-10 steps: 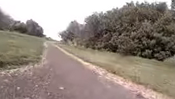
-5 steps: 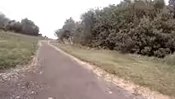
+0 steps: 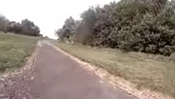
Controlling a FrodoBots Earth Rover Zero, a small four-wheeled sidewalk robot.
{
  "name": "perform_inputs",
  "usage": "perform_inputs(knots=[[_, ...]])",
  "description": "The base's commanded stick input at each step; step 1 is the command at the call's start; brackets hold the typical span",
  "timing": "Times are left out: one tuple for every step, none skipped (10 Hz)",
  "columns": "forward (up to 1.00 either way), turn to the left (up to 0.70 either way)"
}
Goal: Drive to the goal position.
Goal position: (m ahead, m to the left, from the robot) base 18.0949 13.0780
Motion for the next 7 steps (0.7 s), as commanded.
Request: perform_inputs(knots=[[0.7, 0.0], [0.7, 0.0], [0.7, 0.0], [0.7, 0.0], [0.7, 0.0], [0.7, 0.0], [0.7, 0.0]])
